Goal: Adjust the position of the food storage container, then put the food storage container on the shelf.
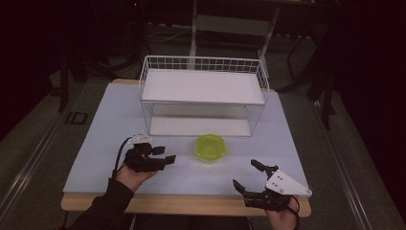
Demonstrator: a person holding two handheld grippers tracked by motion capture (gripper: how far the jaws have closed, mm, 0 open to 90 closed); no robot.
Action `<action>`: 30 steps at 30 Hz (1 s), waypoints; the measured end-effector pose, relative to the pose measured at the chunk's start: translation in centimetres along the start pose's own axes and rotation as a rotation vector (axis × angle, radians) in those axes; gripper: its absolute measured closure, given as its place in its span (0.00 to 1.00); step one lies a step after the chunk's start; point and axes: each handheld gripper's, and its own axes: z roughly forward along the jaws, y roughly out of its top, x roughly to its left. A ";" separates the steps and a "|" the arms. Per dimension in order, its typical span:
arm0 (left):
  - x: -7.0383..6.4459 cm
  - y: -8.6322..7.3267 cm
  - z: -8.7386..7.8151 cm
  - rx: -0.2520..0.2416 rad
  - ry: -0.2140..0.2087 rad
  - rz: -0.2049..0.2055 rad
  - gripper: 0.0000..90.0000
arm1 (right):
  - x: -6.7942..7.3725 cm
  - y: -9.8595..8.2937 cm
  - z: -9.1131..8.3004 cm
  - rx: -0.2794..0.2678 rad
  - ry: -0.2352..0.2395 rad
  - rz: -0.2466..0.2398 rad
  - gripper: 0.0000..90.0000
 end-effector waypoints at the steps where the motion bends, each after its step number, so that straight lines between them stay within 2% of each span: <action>1: 0.0 0.0 0.0 0.000 0.000 0.000 0.32 | 0.0 0.0 0.0 0.000 0.000 0.000 0.18; 2: -0.1 -0.1 -0.2 -0.003 -0.025 0.020 0.32 | 0.0 0.0 0.0 0.000 0.000 0.001 0.18; 3: -0.5 -0.2 -0.4 -0.010 -0.043 0.038 0.25 | 0.0 0.0 0.0 -0.001 0.000 0.000 0.18; 6: -1.1 -0.4 -0.5 -0.016 -0.052 0.067 0.14 | 0.0 0.0 0.1 0.005 -0.002 0.003 0.18; 8: -1.5 -0.7 -0.4 -0.021 -0.076 0.068 0.03 | 0.0 -0.1 0.1 0.012 -0.003 0.000 0.18; 9: -1.8 -0.9 -0.5 -0.031 -0.088 0.073 0.02 | 0.0 -0.1 0.1 0.013 0.000 0.003 0.18; 14: -3.5 -1.5 -0.8 -0.098 -0.098 0.141 0.02 | -0.2 0.2 -0.2 -0.007 0.011 0.002 0.18; 15: -3.8 -1.5 -0.9 -0.110 -0.104 0.150 0.02 | -0.2 0.2 -0.2 -0.004 -0.001 -0.014 0.18; 17: -4.3 -1.4 -1.1 -0.137 -0.107 0.165 0.02 | 0.0 0.3 -0.2 -0.002 0.004 -0.024 0.18; 23: -4.5 -1.8 -1.1 -0.156 -0.133 0.161 0.02 | 0.3 0.4 0.0 0.008 0.016 -0.018 0.18; 26: -4.8 -1.6 -1.2 -0.148 -0.181 0.154 0.02 | 0.1 0.6 0.1 0.010 0.014 -0.009 0.18; 28: -4.8 -1.6 -1.2 -0.148 -0.181 0.154 0.02 | 0.1 0.7 0.2 0.012 0.019 -0.011 0.18; 29: -5.2 -1.2 -1.6 -0.163 -0.202 0.175 0.02 | 0.0 1.1 0.2 0.011 0.017 -0.028 0.16; 30: -5.3 -0.9 -1.7 -0.167 -0.207 0.178 0.02 | -0.1 1.3 0.3 0.015 0.018 -0.034 0.16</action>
